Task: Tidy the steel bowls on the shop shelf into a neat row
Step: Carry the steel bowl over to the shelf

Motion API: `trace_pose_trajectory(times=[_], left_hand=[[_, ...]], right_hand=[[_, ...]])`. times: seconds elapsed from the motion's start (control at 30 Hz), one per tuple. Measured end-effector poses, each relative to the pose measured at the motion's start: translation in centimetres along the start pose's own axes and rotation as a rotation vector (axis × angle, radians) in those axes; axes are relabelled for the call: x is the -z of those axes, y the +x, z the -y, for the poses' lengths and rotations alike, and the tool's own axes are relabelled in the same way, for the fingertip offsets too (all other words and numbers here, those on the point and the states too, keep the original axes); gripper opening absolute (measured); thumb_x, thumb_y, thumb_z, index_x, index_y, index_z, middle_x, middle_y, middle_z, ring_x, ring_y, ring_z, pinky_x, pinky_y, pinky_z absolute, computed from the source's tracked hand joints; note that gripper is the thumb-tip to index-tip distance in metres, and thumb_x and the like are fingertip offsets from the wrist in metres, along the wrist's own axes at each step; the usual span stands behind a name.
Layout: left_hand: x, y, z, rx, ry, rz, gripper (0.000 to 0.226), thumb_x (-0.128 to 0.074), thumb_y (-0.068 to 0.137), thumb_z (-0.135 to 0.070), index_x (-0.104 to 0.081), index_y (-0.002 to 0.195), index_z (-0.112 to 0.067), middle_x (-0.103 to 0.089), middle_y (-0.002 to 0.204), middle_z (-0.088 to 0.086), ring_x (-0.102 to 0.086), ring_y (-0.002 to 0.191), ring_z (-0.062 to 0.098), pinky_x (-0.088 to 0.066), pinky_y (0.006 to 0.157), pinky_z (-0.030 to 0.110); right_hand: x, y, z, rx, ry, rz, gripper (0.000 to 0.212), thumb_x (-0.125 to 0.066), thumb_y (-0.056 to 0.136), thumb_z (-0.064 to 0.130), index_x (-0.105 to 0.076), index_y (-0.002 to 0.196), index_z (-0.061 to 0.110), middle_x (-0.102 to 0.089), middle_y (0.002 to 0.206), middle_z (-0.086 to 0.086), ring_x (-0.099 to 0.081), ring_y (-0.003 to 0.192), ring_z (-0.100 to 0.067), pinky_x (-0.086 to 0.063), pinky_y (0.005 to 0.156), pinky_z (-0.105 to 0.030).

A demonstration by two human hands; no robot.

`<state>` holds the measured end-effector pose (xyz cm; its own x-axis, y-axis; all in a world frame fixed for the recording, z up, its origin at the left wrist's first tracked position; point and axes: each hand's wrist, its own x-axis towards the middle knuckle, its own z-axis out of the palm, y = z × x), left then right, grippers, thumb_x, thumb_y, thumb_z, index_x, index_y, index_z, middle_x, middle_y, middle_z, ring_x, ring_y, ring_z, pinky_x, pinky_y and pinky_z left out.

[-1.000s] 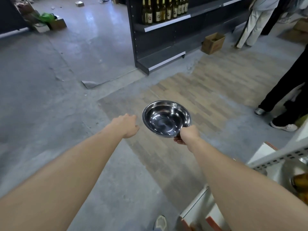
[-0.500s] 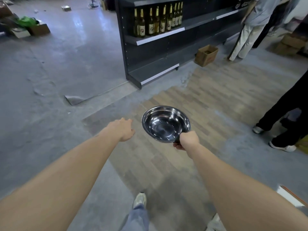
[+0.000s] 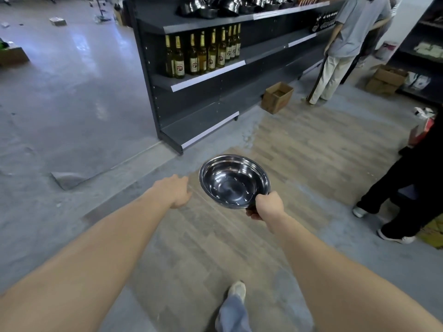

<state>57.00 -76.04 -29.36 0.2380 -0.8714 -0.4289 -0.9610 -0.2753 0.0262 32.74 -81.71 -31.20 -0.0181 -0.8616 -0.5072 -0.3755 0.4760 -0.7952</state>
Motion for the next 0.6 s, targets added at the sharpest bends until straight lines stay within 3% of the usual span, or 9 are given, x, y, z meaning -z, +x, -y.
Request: trace_pose_trajectory(times=[0.17, 0.37, 0.6], left_hand=[[3.8, 10.0, -2.2, 0.011, 0.029, -0.007, 0.056, -0.04, 0.099, -0.044, -0.035, 0.146, -0.014, -0.043, 0.146, 0.015, -0.047, 0.131, 0.037, -0.041, 0.105, 0.047], [9.6, 20.2, -5.2, 0.025, -0.017, -0.019, 0.059, -0.041, 0.099, -0.04, -0.033, 0.15, -0.012, -0.04, 0.15, 0.017, -0.044, 0.134, 0.036, -0.038, 0.109, 0.045], [14.0, 29.0, -4.2, 0.108, -0.019, -0.007, 0.056, -0.043, 0.098, -0.04, -0.036, 0.146, -0.012, -0.045, 0.143, 0.017, -0.048, 0.128, 0.036, -0.041, 0.106, 0.047]], right_hand=[[1.3, 10.0, 4.7, 0.004, -0.025, 0.001, 0.042, -0.035, 0.083, -0.003, -0.057, 0.118, -0.005, -0.067, 0.063, -0.015, -0.06, 0.037, -0.016, -0.048, 0.037, -0.022], [2.5, 21.6, 11.5, 0.023, -0.027, 0.0, 0.038, -0.036, 0.082, -0.004, -0.064, 0.107, -0.008, -0.066, 0.061, -0.016, -0.06, 0.036, -0.018, -0.052, 0.038, -0.024], [-0.8, 30.7, 18.7, 0.038, -0.044, 0.094, 0.041, -0.037, 0.082, -0.003, -0.055, 0.117, -0.012, -0.065, 0.06, -0.017, -0.059, 0.032, -0.016, -0.047, 0.033, -0.022]])
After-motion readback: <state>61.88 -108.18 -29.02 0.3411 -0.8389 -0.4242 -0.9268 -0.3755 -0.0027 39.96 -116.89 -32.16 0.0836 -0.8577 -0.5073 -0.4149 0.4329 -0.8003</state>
